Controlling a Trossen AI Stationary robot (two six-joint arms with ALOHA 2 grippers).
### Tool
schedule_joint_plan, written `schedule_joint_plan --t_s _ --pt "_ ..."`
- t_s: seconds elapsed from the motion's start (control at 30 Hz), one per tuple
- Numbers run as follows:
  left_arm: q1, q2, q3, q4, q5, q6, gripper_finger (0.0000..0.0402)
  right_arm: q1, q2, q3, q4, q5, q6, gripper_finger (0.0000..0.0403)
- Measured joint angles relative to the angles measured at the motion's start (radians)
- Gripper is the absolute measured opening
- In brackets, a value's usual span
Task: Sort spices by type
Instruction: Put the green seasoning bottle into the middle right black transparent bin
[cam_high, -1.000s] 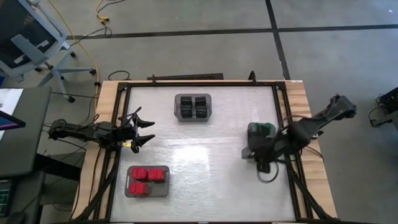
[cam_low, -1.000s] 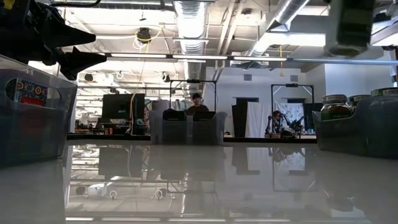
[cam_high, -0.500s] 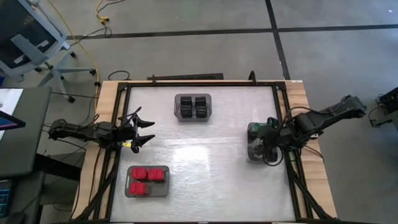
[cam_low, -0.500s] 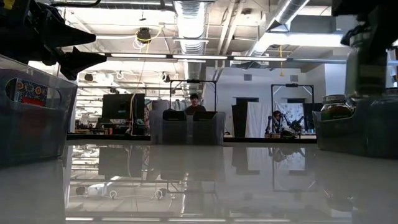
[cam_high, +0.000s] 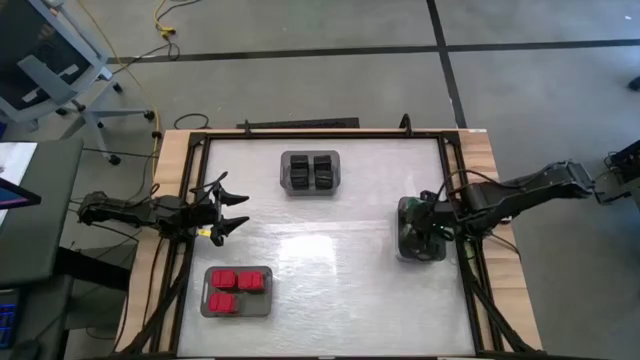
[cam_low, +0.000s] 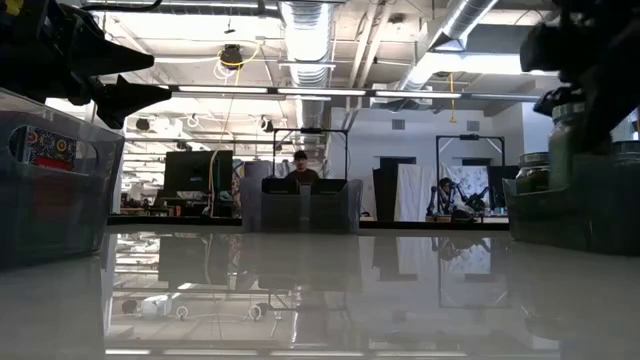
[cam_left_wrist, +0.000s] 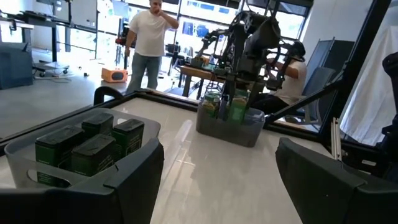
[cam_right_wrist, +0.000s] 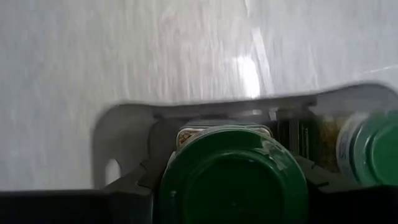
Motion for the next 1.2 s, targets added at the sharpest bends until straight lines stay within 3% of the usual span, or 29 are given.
schedule_joint_plan --t_s 0.27,0.57,1.2 --pt "0.0 0.0 0.0 0.0 0.0 0.0 0.0298 -0.065 0.0 -0.08 0.083 -0.059 -0.052 0.0214" --pt "0.0 0.0 0.0 0.0 0.0 0.0 0.0298 -0.115 0.088 -0.092 0.117 -0.09 -0.07 0.0214" --pt "0.0 0.0 0.0 0.0 0.0 0.0 0.0298 -0.128 0.103 -0.093 0.158 -0.1 -0.087 0.0214"
